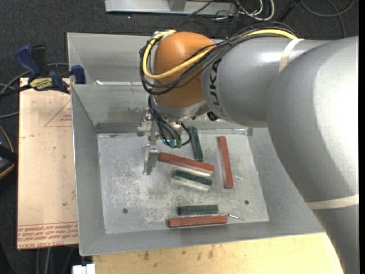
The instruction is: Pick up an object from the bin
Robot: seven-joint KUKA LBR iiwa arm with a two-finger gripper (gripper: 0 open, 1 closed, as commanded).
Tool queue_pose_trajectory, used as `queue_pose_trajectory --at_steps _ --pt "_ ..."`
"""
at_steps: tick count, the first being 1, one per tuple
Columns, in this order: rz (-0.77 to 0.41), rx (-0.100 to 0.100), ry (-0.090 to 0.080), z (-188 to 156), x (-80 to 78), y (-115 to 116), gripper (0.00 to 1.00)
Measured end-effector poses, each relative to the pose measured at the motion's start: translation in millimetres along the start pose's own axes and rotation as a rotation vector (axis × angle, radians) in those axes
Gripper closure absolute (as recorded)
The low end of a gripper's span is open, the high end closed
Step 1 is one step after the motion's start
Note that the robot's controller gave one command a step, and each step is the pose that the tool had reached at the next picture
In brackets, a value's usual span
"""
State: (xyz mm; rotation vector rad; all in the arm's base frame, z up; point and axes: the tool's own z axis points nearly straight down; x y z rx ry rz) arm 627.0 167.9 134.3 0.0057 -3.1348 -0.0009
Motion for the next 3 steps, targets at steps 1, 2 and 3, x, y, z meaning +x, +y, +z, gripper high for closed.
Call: queue_pose_trajectory --at_steps 1,2,3 --pt "0.002 -0.001 -0.008 -4.9 -2.0 -0.5 0.00" --pt "-0.106 -0.005 -0.018 59.3 19.1 -32.9 1.00" --pt "-0.106 -0.005 -0.018 59.4 19.1 -33.0 1.00"
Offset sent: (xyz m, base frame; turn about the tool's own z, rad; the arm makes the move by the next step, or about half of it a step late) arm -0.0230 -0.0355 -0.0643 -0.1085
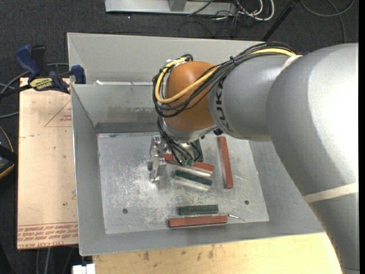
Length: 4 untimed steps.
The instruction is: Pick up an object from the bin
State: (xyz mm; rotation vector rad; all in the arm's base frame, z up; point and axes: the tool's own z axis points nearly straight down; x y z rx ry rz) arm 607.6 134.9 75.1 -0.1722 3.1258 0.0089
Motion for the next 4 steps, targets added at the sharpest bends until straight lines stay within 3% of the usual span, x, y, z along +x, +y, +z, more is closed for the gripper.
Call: queue_pose_trajectory --at_steps 1,2,3,4 --pt "-0.071 0.004 0.013 -31.8 1.9 4.8 1.00" --pt "-0.247 0.003 0.000 -173.6 4.5 3.3 0.00" --pt "-0.246 0.002 0.008 -168.7 5.6 3.1 0.00" --pt "-0.233 0.002 0.003 -122.3 12.0 -13.1 0.00"
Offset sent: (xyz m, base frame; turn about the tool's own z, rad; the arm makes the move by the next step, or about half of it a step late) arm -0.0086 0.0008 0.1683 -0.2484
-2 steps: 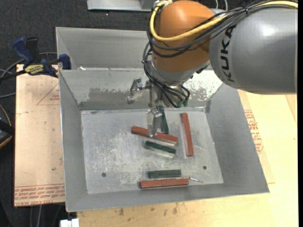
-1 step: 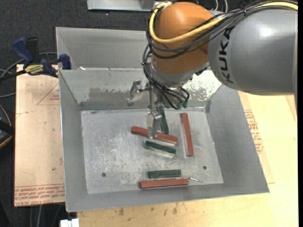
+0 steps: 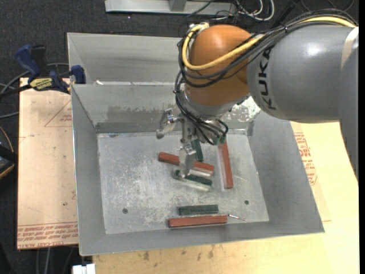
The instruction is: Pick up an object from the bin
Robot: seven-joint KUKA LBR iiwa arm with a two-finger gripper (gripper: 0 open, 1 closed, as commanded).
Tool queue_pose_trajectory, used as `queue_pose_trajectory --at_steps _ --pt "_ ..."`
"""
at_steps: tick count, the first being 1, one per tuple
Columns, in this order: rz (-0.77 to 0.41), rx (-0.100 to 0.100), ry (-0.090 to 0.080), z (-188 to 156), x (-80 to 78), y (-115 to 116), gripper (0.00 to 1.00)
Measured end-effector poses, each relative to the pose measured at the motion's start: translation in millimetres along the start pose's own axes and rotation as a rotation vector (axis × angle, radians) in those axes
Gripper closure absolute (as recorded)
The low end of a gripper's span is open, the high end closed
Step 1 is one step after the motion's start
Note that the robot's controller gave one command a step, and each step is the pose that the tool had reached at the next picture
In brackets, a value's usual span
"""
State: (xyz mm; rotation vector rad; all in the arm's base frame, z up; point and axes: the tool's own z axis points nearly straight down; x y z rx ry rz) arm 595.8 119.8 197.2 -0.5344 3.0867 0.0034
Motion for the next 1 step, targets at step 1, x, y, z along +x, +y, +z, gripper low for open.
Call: queue_pose_trajectory --at_steps 1 --pt "0.003 0.000 0.004 60.7 4.9 -10.4 0.00"
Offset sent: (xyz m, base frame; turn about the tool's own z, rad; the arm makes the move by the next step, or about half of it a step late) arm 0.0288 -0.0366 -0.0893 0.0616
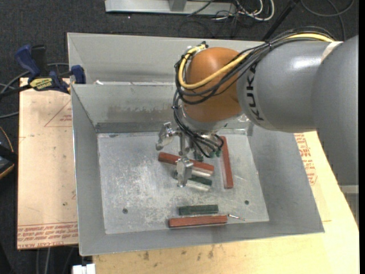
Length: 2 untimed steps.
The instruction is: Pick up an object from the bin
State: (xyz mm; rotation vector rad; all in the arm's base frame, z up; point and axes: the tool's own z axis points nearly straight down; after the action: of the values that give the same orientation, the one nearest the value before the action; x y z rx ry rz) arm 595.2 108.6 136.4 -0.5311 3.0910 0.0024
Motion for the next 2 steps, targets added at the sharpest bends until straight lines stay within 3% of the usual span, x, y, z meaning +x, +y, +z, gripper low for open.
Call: queue_pose_trajectory --at_steps 1,2 --pt "0.043 -0.002 0.008 28.7 -12.6 -22.9 0.00" --pt "0.003 0.001 -0.021 58.7 8.4 -28.4 1.00"
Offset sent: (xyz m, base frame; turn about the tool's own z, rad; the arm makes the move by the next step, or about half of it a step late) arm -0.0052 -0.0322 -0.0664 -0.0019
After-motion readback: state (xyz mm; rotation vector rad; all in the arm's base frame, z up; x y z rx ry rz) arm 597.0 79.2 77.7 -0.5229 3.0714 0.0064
